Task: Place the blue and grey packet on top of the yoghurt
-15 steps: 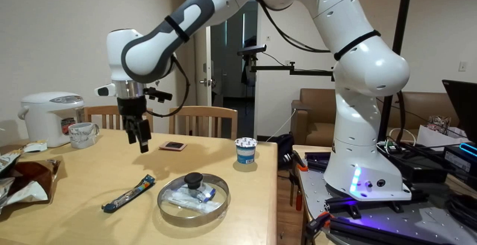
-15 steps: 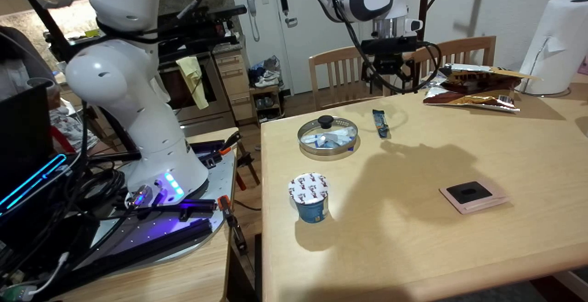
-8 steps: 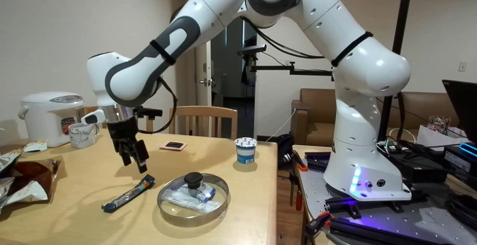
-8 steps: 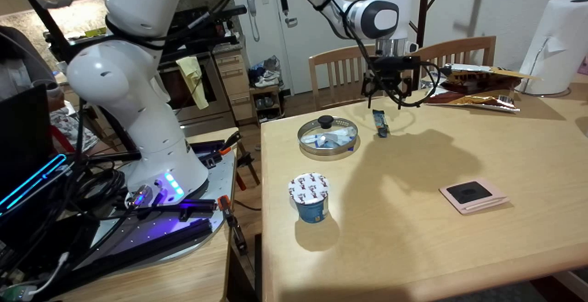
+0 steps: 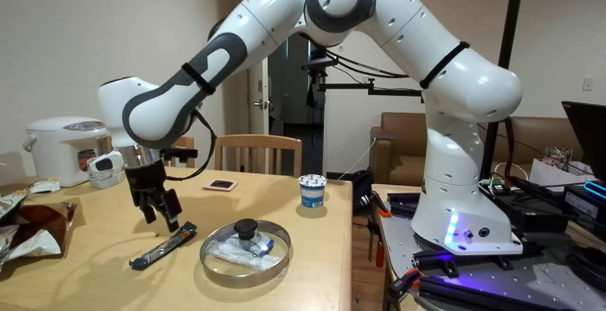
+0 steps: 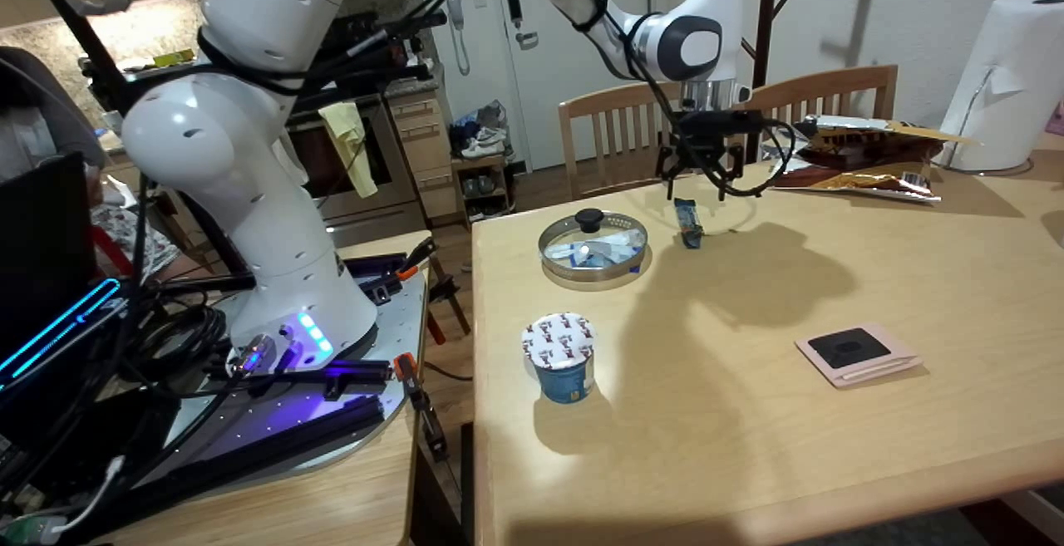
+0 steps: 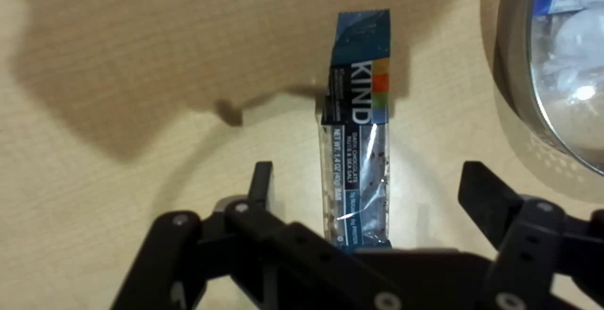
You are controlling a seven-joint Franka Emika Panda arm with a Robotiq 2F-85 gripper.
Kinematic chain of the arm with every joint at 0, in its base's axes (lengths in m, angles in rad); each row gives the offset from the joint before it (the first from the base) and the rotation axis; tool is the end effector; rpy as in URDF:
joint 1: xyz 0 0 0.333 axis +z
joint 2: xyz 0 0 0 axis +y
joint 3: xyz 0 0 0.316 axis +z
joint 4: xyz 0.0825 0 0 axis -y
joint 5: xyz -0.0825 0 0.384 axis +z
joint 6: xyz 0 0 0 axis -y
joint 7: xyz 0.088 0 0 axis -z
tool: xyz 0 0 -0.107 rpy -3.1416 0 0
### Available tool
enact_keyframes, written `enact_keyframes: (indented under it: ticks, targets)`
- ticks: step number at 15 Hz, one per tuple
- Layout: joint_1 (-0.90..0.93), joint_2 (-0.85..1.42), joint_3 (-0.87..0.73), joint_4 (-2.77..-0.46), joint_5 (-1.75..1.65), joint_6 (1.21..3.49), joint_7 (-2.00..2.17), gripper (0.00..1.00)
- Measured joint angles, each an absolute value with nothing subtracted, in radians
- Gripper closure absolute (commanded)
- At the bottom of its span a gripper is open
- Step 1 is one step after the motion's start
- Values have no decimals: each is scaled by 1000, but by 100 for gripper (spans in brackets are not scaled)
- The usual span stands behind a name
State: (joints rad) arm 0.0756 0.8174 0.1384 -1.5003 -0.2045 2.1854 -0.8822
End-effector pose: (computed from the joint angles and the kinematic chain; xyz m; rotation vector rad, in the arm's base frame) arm 0.6876 0.1271 0.1750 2.5872 1.7464 -0.2081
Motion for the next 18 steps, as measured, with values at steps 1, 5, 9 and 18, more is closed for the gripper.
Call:
enact_keyframes:
  ticks: [1,5,9,18]
  targets:
    - [73,822,139,-1500,-204,2187,-890,0]
    - [52,849,139,-1505,-204,2249,-922,0]
    - [18,878,154,-1520,-199,2361,-957,0]
    - [-38,892,203,-1537,-151,2415,-1004,0]
